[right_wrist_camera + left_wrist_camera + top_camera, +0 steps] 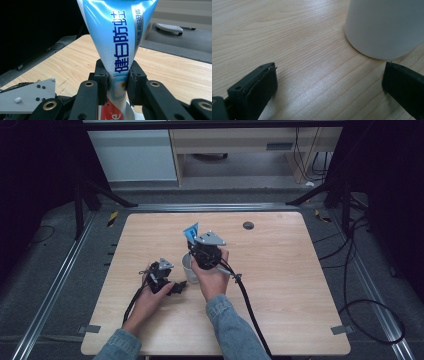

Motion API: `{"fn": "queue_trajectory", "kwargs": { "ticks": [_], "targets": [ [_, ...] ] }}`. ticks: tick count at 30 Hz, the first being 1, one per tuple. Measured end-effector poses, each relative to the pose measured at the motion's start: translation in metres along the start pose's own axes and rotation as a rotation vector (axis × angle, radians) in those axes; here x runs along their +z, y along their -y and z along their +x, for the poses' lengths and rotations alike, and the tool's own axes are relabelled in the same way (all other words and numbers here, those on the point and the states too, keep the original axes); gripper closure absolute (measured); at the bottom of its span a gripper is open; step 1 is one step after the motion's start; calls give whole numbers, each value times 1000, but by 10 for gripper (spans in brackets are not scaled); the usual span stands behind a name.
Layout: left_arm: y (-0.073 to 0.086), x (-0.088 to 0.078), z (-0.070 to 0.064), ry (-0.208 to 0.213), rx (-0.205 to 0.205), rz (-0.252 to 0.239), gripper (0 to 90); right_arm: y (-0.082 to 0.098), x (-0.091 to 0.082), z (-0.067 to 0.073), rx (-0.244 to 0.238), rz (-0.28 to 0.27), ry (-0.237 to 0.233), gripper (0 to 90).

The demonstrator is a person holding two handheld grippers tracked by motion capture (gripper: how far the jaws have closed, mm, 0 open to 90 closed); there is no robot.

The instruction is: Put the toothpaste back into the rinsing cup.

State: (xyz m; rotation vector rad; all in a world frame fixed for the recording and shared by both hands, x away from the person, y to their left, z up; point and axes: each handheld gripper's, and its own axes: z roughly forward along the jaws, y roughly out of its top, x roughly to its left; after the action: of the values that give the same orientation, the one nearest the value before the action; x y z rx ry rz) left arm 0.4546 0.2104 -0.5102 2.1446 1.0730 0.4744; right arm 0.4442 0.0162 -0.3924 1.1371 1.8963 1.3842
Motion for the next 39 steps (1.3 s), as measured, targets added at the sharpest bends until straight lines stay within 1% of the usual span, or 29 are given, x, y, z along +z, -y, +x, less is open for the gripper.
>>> {"fn": "queue_trajectory", "kwargs": {
  "ticks": [9, 17, 22, 35, 39],
  "targets": [
    [0, 0, 0, 0, 0, 0, 0, 4, 3, -1, 8, 3, 4, 732],
    [0, 0, 0, 0, 0, 0, 0, 5, 5, 1, 14, 4, -1, 732],
    [0, 0, 0, 0, 0, 0, 0, 8, 6, 1, 12, 8, 6, 731],
    [0, 0, 0, 0, 0, 0, 0, 12, 10, 2, 28, 19, -4, 731],
    [0, 0, 0, 0, 0, 0, 0, 14, 11, 2, 39, 27, -16, 730]
  ]
}}
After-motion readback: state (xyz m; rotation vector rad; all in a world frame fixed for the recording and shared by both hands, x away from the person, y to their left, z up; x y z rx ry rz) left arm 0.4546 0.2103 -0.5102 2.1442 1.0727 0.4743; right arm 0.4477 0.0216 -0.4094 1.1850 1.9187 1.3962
